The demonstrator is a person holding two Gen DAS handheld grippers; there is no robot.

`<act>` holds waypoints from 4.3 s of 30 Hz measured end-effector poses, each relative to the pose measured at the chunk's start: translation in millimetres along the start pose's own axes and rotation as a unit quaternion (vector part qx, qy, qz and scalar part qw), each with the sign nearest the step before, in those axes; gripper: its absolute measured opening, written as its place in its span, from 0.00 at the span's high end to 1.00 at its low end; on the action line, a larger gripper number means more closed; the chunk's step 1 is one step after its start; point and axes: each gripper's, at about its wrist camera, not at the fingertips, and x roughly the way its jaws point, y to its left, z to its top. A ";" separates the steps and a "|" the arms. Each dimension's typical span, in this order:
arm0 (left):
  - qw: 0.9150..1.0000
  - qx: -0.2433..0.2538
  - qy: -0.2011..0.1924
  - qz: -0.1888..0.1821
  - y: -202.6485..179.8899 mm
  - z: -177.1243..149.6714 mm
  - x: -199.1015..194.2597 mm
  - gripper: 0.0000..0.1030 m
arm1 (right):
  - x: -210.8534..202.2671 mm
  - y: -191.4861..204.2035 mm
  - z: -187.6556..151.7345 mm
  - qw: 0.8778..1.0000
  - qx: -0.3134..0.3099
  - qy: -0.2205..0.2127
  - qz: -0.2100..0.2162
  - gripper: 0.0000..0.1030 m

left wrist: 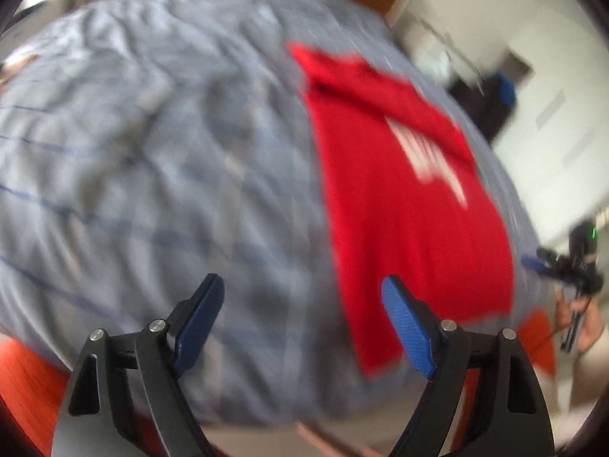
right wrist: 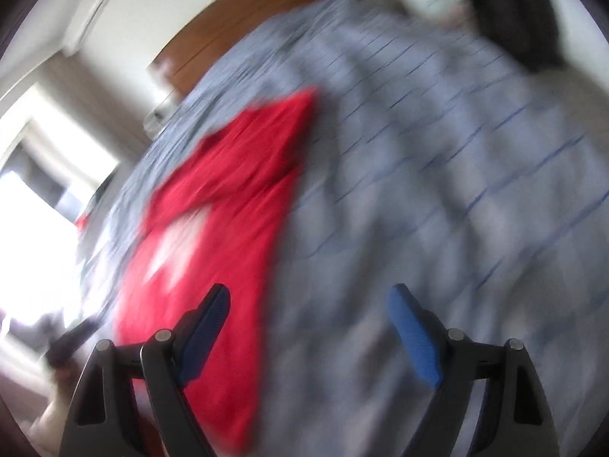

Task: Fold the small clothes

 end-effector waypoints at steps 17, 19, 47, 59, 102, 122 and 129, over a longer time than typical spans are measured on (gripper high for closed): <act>0.999 0.003 0.050 -0.016 -30.3 -20.1 15.3 0.98 | 33.2 11.4 -77.9 0.994 0.056 0.071 0.059 0.96; 0.999 -0.015 0.036 -0.037 -30.4 -14.7 4.9 0.98 | 24.7 13.9 -75.7 0.994 0.057 0.057 0.069 0.96; 0.986 -0.134 -0.068 0.075 1.3 312.7 142.8 0.45 | 136.0 16.2 259.2 0.986 0.046 -0.161 -0.019 0.60; 0.988 0.029 0.006 0.149 -37.9 211.0 136.1 0.15 | 128.6 48.4 158.7 0.993 -0.105 -0.022 -0.050 0.52; 0.964 0.045 -0.158 0.208 -44.7 20.0 66.2 0.00 | 70.5 58.7 -39.0 0.964 -0.166 -0.170 -0.122 0.20; 0.962 0.046 -0.170 0.211 -48.1 14.3 64.2 0.00 | 70.3 57.0 -42.3 0.963 -0.165 -0.181 -0.114 0.19; 0.961 0.046 -0.171 0.211 -47.7 14.9 63.8 0.00 | 70.4 56.9 -42.4 0.963 -0.166 -0.181 -0.114 0.19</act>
